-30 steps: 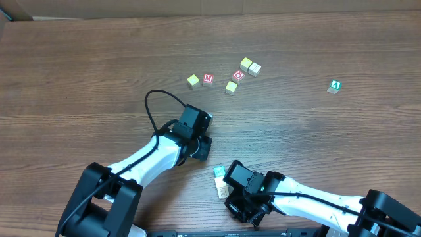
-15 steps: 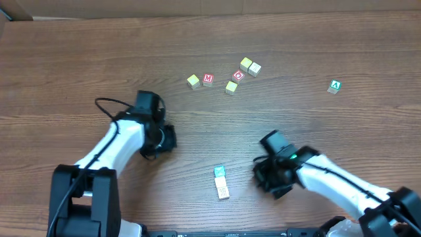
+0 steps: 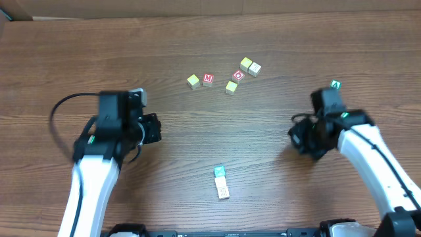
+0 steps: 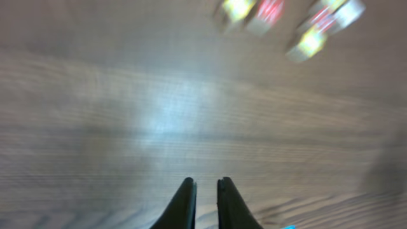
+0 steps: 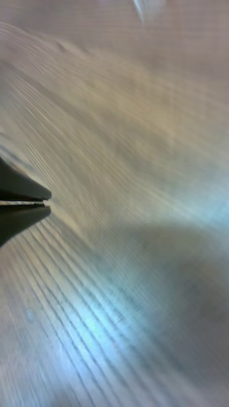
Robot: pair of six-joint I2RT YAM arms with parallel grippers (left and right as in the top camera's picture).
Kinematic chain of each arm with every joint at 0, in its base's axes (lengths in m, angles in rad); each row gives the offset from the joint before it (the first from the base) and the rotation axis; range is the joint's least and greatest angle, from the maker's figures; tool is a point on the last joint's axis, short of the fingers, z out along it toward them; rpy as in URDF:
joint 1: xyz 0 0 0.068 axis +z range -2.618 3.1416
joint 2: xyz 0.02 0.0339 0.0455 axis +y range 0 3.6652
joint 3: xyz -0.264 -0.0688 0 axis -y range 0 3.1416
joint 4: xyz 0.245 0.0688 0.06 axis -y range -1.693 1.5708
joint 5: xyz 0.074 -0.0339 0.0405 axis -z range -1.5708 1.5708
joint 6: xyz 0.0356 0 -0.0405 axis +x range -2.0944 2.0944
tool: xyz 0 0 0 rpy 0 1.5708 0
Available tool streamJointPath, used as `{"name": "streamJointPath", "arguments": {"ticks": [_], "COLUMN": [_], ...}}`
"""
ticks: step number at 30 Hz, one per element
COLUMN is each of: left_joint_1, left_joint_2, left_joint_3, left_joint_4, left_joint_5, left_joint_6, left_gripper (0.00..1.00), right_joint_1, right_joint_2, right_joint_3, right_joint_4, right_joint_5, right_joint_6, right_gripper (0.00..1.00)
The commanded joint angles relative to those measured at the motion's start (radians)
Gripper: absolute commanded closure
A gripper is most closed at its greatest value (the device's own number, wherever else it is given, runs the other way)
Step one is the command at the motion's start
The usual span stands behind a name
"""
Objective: Flip 3 blocks
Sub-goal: 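Release the row and lift both grippers up and away outward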
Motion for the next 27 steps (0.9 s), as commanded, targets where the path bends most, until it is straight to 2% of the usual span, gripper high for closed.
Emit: {"name": "streamJointPath", "arguments": {"ticks": [1, 3, 8, 14, 17, 20, 23, 24, 25, 26, 27], "left_joint_1": [0.003, 0.003, 0.003, 0.003, 0.003, 0.003, 0.003, 0.003, 0.003, 0.003, 0.003], "left_joint_2": [-0.192, -0.358, -0.599, -0.758, -0.793, -0.801, -0.801, -0.801, -0.801, -0.801, -0.801], "left_joint_3": [0.022, 0.041, 0.111, 0.194, 0.203, 0.203, 0.203, 0.203, 0.201, 0.2, 0.198], "left_joint_4": [-0.027, -0.097, -0.314, -0.533, -0.61, -0.62, -0.616, -0.613, -0.611, -0.607, -0.606], "left_joint_5": [-0.028, -0.067, -0.175, -0.169, -0.141, -0.107, -0.127, -0.14, -0.154, -0.165, -0.185], "left_joint_6": [0.053, 0.104, 0.118, 0.136, 0.185, 0.189, 0.188, 0.187, 0.18, 0.181, 0.181], "left_gripper": [0.88, 0.87, 0.79, 0.66, 0.64, 0.64, 0.52, 0.35, 0.0, 0.0, 0.0], "right_joint_1": [-0.004, -0.003, -0.003, -0.003, -0.003, -0.003, -0.003, -0.003, -0.003, -0.003, -0.003], "right_joint_2": [-0.021, -0.023, -0.058, -0.189, -0.256, -0.33, -0.412, -0.432, -0.452, -0.468, -0.478], "right_joint_3": [0.207, 0.397, 0.626, 0.669, 0.669, 0.669, 0.669, 0.669, 0.669, 0.669, 0.669], "right_joint_4": [-0.074, -0.193, -0.335, -0.34, -0.336, -0.325, -0.314, -0.314, -0.314, -0.315, -0.318], "right_joint_5": [0.039, 0.102, 0.161, 0.169, 0.171, 0.171, 0.171, 0.172, 0.172, 0.173, 0.179], "right_joint_6": [-0.22, -0.28, -0.377, -0.46, -0.522, -0.613, -0.647, -0.647, -0.647, -0.647, -0.647], "right_gripper": [0.9, 0.9, 0.89, 0.84, 0.84, 0.84, 0.84, 0.83, 0.77, 0.41, 0.0]}}
